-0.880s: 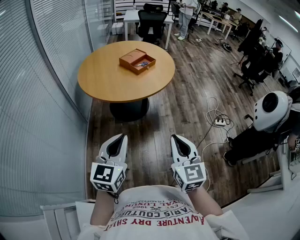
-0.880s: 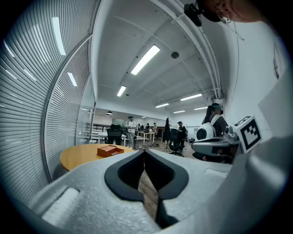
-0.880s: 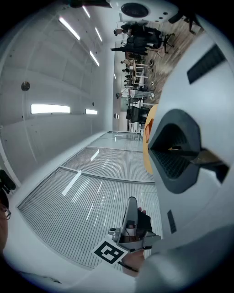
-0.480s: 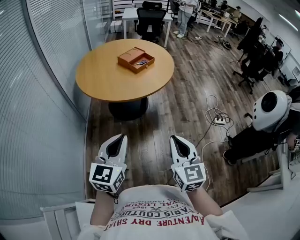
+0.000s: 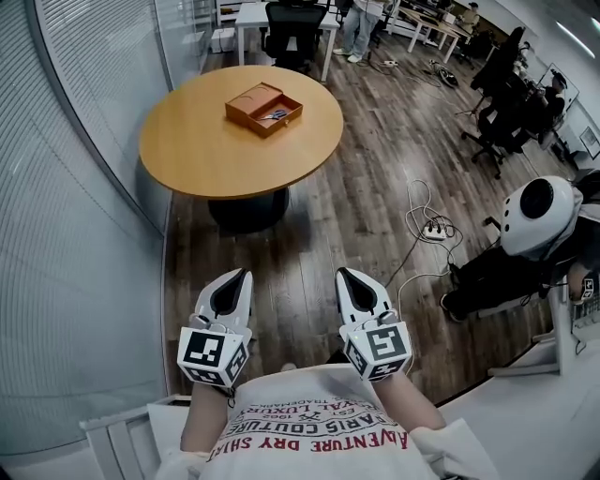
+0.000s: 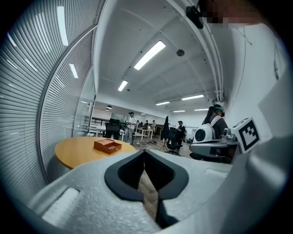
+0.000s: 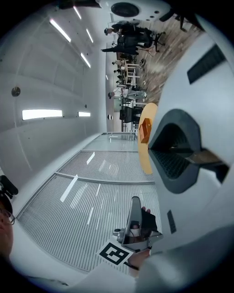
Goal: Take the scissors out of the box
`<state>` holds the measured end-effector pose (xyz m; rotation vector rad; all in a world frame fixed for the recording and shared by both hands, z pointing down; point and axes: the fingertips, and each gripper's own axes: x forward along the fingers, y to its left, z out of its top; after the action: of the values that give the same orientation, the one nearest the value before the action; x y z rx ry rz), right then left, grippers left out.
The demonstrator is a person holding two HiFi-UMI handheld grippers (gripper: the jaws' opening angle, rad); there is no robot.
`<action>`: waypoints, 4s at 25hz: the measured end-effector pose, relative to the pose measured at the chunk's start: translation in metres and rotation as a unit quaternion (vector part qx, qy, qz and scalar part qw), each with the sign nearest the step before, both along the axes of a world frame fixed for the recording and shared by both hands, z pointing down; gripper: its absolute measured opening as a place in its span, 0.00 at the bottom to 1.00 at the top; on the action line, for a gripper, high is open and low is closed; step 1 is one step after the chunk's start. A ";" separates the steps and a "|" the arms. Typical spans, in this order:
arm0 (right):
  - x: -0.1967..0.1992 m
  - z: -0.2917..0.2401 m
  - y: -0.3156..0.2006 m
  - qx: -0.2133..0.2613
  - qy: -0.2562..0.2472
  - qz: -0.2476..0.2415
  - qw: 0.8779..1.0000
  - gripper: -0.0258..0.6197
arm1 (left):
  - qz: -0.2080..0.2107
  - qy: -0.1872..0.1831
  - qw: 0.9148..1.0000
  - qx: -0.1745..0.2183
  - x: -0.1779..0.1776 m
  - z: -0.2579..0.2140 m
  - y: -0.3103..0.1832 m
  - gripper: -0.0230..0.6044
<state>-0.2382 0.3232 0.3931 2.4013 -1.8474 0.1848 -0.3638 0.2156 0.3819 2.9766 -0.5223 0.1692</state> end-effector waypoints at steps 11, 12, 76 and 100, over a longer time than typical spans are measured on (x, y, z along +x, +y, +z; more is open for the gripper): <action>0.091 0.029 -0.052 -0.016 -0.003 -0.055 0.998 0.05 | -0.048 -0.009 0.999 0.003 0.085 0.024 -0.040 0.05; 0.106 0.030 -0.057 -0.015 -0.009 -0.059 0.998 0.05 | -0.055 -0.017 0.998 0.011 0.096 0.025 -0.041 0.05; 0.436 0.101 -0.611 -0.162 0.034 -0.390 0.906 0.05 | -0.358 -0.044 0.930 -0.070 0.385 0.062 -0.495 0.05; 0.457 0.291 -0.700 -0.448 0.215 -0.575 0.650 0.23 | -0.464 -0.056 0.876 -0.117 0.416 0.131 -0.549 0.05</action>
<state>0.2186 -0.3765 0.6839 0.3625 -1.9152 0.2633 0.0519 -0.3337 0.5130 2.1753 -1.7044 0.2747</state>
